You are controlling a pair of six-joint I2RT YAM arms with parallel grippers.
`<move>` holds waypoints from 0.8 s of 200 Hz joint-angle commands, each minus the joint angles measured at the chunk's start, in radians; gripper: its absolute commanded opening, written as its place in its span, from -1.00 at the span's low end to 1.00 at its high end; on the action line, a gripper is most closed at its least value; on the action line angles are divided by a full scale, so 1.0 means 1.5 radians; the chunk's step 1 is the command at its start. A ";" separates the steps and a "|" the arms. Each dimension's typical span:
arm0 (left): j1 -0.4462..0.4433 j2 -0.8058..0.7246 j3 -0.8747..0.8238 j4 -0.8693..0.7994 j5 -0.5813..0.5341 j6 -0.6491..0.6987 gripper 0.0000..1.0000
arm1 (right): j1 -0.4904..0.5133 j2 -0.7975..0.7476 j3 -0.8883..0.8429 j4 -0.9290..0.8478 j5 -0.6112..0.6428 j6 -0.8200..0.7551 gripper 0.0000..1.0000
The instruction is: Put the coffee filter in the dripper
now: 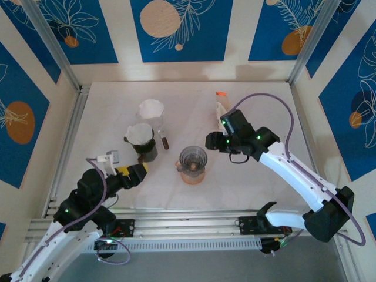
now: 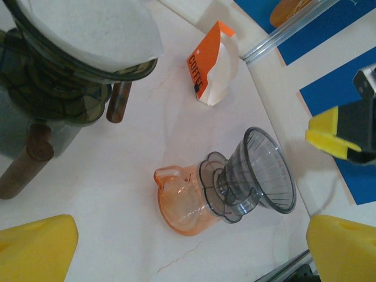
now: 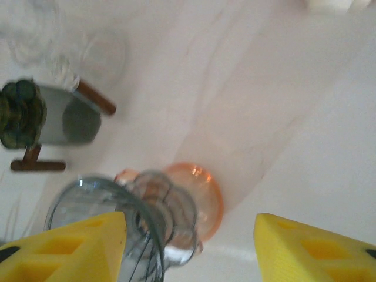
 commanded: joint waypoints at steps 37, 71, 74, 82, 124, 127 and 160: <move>0.007 0.023 0.041 -0.003 -0.011 0.038 1.00 | -0.066 0.207 0.148 0.023 0.183 -0.183 -0.19; 0.007 0.049 0.053 -0.001 -0.011 0.048 1.00 | -0.111 0.330 0.228 0.041 0.222 -0.237 -0.35; 0.007 0.051 0.053 0.000 -0.012 0.049 1.00 | -0.116 0.340 0.235 0.042 0.223 -0.238 -0.37; 0.007 0.056 0.052 0.004 -0.013 0.049 1.00 | -0.127 0.365 0.251 0.046 0.221 -0.244 -0.38; 0.007 0.099 0.058 0.026 -0.010 0.058 1.00 | -0.147 0.469 0.329 0.057 0.249 -0.298 -0.40; 0.006 0.103 0.059 0.028 -0.010 0.059 1.00 | -0.148 0.474 0.332 0.059 0.249 -0.302 -0.40; 0.007 0.131 0.053 0.052 -0.005 0.059 1.00 | -0.156 0.519 0.373 0.061 0.255 -0.318 -0.42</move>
